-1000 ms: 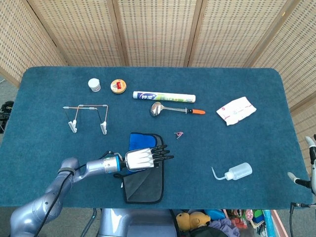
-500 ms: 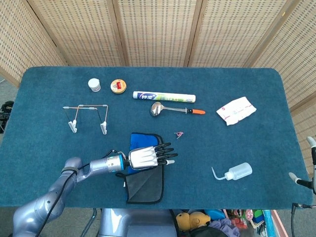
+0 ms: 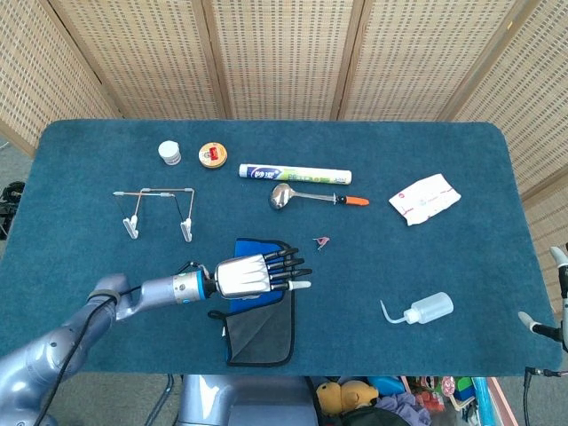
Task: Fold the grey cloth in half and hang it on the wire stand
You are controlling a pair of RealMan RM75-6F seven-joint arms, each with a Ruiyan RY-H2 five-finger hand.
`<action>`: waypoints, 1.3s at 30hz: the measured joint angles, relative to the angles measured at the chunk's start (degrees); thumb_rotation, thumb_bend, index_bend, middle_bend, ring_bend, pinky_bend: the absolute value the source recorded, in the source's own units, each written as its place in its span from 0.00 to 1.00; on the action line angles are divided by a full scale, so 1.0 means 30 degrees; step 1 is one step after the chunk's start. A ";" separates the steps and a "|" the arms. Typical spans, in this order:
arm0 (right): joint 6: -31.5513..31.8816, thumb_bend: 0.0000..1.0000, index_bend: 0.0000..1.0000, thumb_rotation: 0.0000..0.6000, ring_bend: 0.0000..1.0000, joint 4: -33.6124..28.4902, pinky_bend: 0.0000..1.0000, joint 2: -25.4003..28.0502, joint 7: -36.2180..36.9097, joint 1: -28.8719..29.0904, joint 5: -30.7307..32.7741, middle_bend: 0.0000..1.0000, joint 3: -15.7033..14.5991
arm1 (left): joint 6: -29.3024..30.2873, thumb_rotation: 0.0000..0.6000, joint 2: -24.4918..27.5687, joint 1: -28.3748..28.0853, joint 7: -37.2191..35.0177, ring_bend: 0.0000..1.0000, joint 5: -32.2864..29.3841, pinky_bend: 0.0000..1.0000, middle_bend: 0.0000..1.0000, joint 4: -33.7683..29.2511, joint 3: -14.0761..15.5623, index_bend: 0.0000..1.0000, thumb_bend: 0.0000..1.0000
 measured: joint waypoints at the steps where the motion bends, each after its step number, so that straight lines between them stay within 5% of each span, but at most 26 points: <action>1: 0.0007 0.00 0.00 1.00 0.00 -0.0009 0.00 0.0006 0.0003 -0.0003 -0.0026 0.00 -0.0009 | 0.0116 1.00 0.0439 0.0069 0.0048 0.00 0.0121 0.01 0.00 -0.0422 0.0169 0.25 0.18; 11: 0.0209 0.00 0.00 1.00 0.00 -0.0216 0.00 0.0076 0.0000 -0.0080 -0.0454 0.00 -0.0149 | 0.1093 1.00 0.3626 0.2598 0.0555 0.00 0.1300 0.01 0.00 -0.3471 0.2386 0.30 0.19; 39: 0.0114 0.00 0.00 1.00 0.00 -0.0238 0.00 0.0203 0.0111 -0.0093 -0.0471 0.00 -0.0201 | -0.0964 1.00 0.1689 0.3564 0.0683 0.00 0.1524 0.00 0.00 -0.3624 0.1434 0.34 0.30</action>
